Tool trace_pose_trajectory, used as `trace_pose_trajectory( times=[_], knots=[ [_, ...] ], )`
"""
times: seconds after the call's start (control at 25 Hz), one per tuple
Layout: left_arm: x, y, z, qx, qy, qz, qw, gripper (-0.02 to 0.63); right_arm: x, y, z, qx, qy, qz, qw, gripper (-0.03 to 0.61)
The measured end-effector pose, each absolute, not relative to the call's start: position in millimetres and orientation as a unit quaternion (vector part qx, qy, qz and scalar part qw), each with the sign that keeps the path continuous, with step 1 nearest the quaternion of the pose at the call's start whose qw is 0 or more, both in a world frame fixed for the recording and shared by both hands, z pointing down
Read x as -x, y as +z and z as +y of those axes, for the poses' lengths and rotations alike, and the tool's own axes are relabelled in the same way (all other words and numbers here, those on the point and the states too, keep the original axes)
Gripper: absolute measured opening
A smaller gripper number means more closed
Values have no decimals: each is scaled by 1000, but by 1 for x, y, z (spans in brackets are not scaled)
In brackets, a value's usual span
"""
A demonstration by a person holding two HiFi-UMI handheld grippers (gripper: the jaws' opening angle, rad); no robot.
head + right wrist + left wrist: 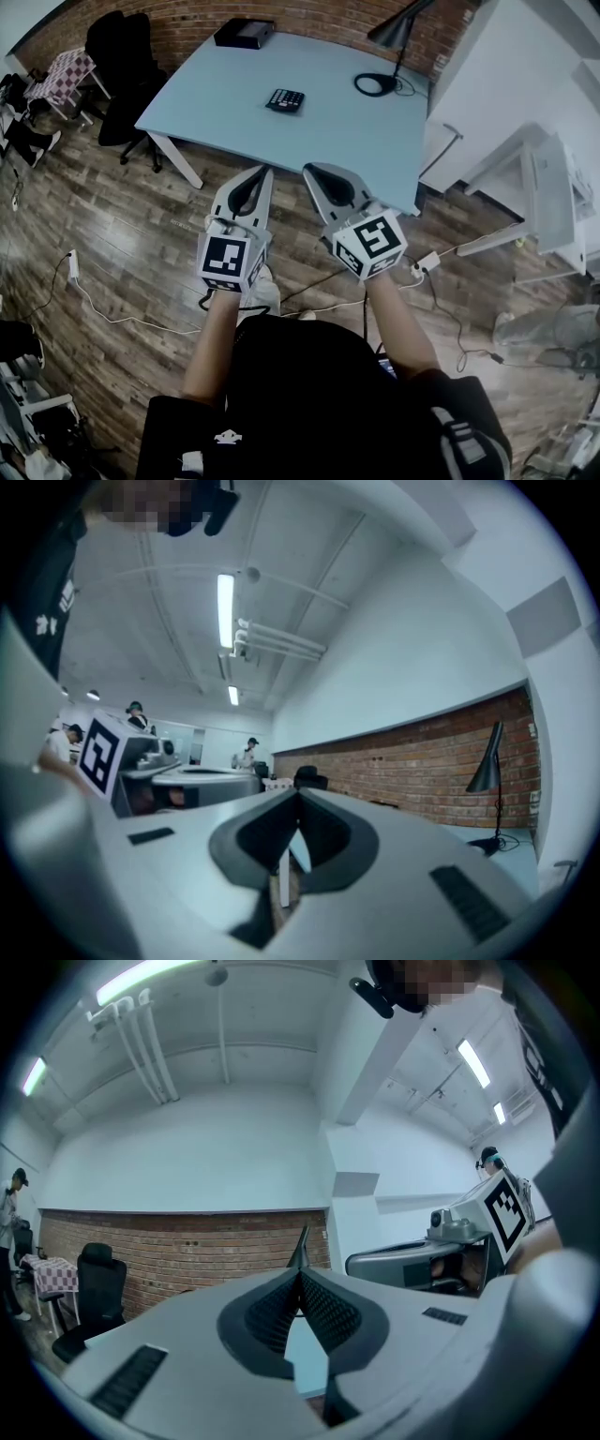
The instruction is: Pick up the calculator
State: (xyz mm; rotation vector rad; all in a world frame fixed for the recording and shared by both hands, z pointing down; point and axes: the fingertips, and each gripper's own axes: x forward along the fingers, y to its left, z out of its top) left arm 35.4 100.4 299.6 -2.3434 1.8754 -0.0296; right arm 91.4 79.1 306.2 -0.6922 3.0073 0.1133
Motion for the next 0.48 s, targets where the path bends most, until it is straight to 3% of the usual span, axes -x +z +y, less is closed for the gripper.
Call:
trace_pose_trajectory(
  times=[0.48],
  knots=[
    [8, 306, 27, 788, -15, 612, 59, 3, -52, 317, 5, 246, 27, 969, 13, 5]
  ],
)
